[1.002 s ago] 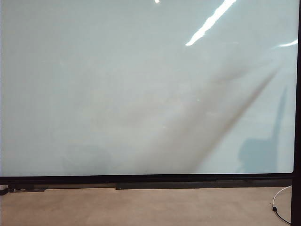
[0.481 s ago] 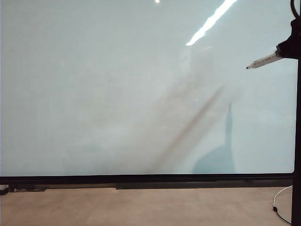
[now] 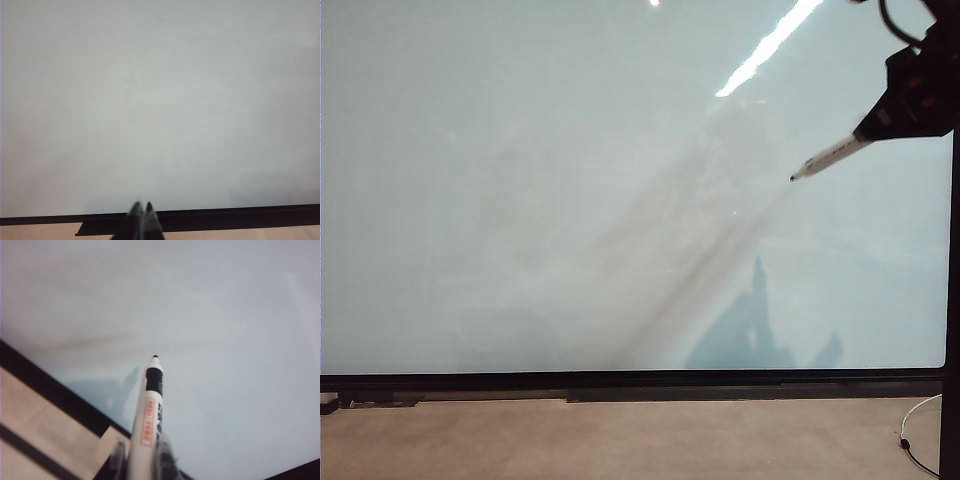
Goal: Pick up the pen on the shelf to the right of the whiteboard and draw a rectangle.
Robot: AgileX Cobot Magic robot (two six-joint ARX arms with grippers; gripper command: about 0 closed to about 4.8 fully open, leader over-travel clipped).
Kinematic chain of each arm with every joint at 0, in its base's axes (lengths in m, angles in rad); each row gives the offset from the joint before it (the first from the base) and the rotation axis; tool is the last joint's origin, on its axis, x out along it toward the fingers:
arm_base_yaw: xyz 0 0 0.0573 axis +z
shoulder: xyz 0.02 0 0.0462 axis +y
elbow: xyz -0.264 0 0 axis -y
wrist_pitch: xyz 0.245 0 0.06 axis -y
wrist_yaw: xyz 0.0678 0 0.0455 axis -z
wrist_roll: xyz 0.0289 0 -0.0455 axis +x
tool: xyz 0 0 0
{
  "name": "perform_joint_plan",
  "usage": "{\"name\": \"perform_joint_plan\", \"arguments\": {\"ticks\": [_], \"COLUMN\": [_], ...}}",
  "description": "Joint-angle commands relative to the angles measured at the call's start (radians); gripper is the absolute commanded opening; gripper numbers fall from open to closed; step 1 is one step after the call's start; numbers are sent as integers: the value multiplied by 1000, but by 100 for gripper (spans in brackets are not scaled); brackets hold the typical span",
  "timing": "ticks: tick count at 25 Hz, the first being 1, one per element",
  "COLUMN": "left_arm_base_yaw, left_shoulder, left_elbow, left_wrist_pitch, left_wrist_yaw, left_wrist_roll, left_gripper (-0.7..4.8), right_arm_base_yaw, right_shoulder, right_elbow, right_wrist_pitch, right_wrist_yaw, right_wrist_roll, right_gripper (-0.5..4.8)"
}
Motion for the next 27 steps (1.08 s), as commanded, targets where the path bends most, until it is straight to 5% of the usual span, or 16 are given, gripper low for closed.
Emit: {"name": "perform_joint_plan", "arguments": {"ticks": [1, 27], "left_arm_base_yaw": [0, 0], "left_shoulder": [0, 0], "left_elbow": [3, 3], "left_wrist_pitch": [12, 12], "left_wrist_yaw": [4, 4], "left_wrist_roll": [-3, -3], "left_gripper": [-5, -4], "right_arm_base_yaw": [8, 93], "right_shoulder": [66, 376], "right_elbow": [55, 274], "right_wrist_pitch": [-56, -134], "right_wrist_yaw": [-42, -36], "right_wrist_roll": [-37, -201], "right_gripper": [-6, -6]}}
